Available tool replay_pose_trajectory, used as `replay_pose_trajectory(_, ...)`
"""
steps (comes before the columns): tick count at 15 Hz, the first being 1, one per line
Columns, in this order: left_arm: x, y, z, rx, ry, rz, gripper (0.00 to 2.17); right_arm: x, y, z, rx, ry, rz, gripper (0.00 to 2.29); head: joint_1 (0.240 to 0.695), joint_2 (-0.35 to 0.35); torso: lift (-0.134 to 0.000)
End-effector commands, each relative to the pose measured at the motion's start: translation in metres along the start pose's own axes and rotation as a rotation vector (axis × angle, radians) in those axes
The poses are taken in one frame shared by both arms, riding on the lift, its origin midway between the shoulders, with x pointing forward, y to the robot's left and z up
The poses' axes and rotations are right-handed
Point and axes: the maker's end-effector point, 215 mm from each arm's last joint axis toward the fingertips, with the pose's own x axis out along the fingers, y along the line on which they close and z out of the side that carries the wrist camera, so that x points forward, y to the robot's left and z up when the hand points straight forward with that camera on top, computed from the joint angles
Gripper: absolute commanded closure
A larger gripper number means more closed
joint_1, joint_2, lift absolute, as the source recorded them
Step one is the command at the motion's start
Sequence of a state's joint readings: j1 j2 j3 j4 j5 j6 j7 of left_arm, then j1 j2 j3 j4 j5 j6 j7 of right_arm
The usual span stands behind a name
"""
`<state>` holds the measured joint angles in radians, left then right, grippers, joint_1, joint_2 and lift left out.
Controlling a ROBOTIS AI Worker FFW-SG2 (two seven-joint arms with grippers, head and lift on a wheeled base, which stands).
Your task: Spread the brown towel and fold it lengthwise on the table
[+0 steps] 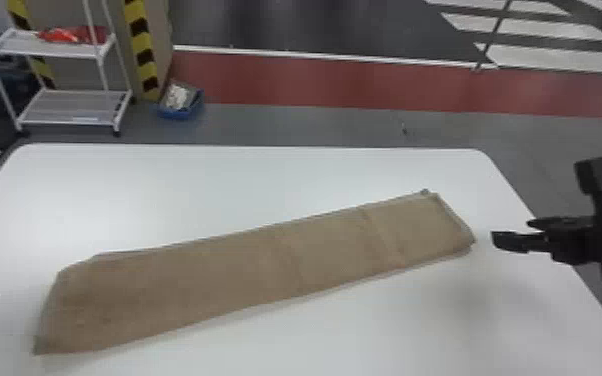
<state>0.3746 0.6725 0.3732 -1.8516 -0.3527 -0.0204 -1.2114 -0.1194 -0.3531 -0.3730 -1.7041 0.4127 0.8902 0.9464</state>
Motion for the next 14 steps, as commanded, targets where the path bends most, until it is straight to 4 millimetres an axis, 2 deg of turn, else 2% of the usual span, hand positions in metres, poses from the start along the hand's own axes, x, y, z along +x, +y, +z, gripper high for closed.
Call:
replay_pose_trajectory(1, -0.008, 0.02, -0.014, -0.07, 0.011, 0.072, 0.01, -0.001, -0.001, 0.001, 0.002, -0.004, 0.001, 0.21, 0.695, -0.098, -0.124)
replay_pose_trajectory(2, -0.009, 0.027, -0.017, -0.173, -0.01, 0.106, 0.01, 0.0, 0.0, 0.0, 0.003, -0.003, 0.002, 0.21, 0.695, -0.085, -0.124)
replay_pose_trajectory(3, -0.008, 0.033, -0.021, -0.364, -0.045, 0.138, 0.04, 0.0, 0.001, -0.001, 0.006, -0.001, 0.003, 0.22, 0.695, -0.077, -0.124)
replay_pose_trajectory(6, 0.007, 0.031, 0.006, -0.652, -0.158, 0.173, 0.21, -0.002, 0.005, 0.003, 0.005, -0.011, 0.002, 0.22, 0.695, -0.058, -0.124)
replay_pose_trajectory(7, 0.016, 0.028, 0.009, -0.72, -0.16, 0.197, 0.21, -0.004, 0.007, 0.007, 0.004, -0.017, 0.003, 0.22, 0.695, -0.066, -0.124)
replay_pose_trajectory(11, 0.058, 0.032, 0.037, -0.774, -0.17, 0.275, 0.21, -0.003, 0.014, 0.002, 0.016, -0.007, 0.009, 0.21, 0.695, -0.095, -0.124)
replay_pose_trajectory(12, 0.071, 0.02, 0.033, -0.794, -0.112, 0.246, 0.21, -0.005, 0.015, 0.002, 0.013, -0.009, 0.007, 0.21, 0.695, -0.105, -0.124)
replay_pose_trajectory(14, 0.079, 0.002, 0.024, -0.909, -0.056, 0.175, 0.21, -0.008, 0.013, 0.0, 0.011, -0.007, 0.003, 0.21, 0.695, -0.123, -0.124)
